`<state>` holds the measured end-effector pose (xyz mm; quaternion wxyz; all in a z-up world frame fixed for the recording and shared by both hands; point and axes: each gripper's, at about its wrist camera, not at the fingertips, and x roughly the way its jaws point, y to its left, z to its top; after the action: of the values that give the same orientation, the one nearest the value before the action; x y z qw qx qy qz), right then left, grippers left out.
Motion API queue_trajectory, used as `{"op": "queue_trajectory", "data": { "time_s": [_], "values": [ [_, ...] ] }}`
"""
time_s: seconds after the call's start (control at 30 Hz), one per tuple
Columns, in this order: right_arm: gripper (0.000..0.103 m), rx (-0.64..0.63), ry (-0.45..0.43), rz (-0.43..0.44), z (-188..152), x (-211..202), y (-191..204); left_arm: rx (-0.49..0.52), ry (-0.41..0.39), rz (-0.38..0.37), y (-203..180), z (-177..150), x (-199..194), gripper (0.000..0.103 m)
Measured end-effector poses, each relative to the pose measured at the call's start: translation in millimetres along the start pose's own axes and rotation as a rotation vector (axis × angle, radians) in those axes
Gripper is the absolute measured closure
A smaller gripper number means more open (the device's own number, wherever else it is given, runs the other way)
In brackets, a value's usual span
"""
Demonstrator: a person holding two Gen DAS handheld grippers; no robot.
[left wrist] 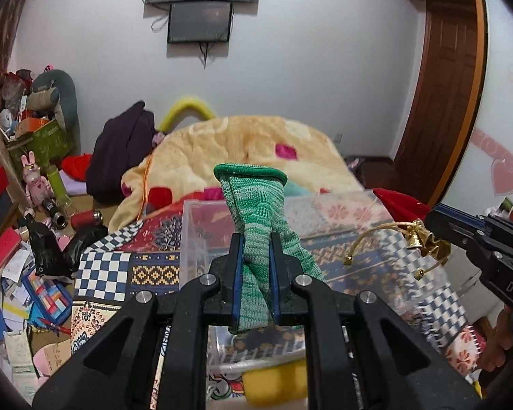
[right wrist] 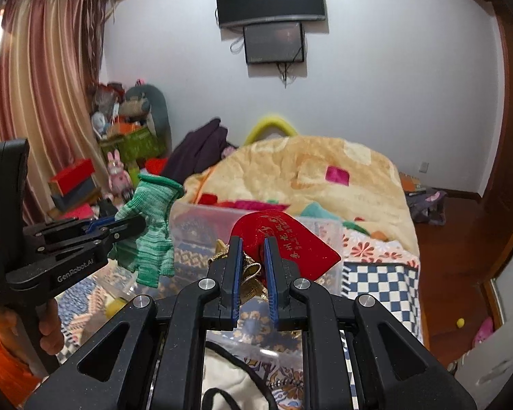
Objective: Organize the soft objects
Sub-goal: 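Carry the glove and red pouch into the clear box and release both, then grasp the yellow sponge with the left gripper while the right gripper grasps the eye mask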
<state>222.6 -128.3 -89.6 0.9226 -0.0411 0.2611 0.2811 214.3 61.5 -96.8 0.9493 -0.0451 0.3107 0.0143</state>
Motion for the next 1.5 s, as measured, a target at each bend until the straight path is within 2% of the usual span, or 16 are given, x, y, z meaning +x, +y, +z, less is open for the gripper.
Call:
{"op": "queue_trajectory", "data": {
  "time_s": [0.23, 0.57, 0.7, 0.77, 0.9, 1.03, 1.1, 1.2, 1.37, 1.5],
  "values": [
    [0.091, 0.016, 0.115, -0.001, -6.6, 35.8, -4.6, 0.023, 0.126, -0.001, -5.8, -8.5, 37.6, 0.09],
    [0.088, -0.005, 0.225, -0.001, -13.3, 54.7, 0.6, 0.054, 0.16, 0.005, -13.7, -15.2, 44.2, 0.09],
    [0.086, -0.014, 0.238, 0.009, -15.2, 51.4, 1.5, 0.046, 0.164, -0.008, -13.5, -15.9, 40.4, 0.085],
    [0.083, -0.023, 0.235, 0.01, -14.8, 47.6, 2.8, 0.044, 0.156, -0.01, -12.6, -14.6, 37.3, 0.081],
    [0.065, -0.026, 0.196, -0.003, -11.8, 34.6, 5.3, 0.041, 0.129, -0.018, -13.1, -11.9, 23.1, 0.077],
    [0.06, -0.035, 0.147, -0.008, -5.6, 18.5, 8.1, 0.035, 0.092, -0.038, -13.1, -7.1, 4.2, 0.073],
    [0.052, -0.04, 0.114, -0.013, -2.9, 7.6, 9.7, 0.028, 0.068, -0.047, -11.0, -4.3, -5.9, 0.065],
    [0.043, -0.047, 0.067, -0.013, -0.4, -8.3, 10.2, 0.021, 0.024, -0.059, -10.1, -2.0, -25.4, 0.059],
    [0.042, -0.059, 0.032, -0.023, -7.1, -26.9, 9.5, 0.017, -0.026, -0.067, -9.4, -5.5, -50.6, 0.047],
    [0.042, -0.046, 0.048, -0.023, -21.8, -31.9, 6.0, 0.026, -0.039, -0.06, -9.1, -16.5, -64.3, 0.043]
  ]
}}
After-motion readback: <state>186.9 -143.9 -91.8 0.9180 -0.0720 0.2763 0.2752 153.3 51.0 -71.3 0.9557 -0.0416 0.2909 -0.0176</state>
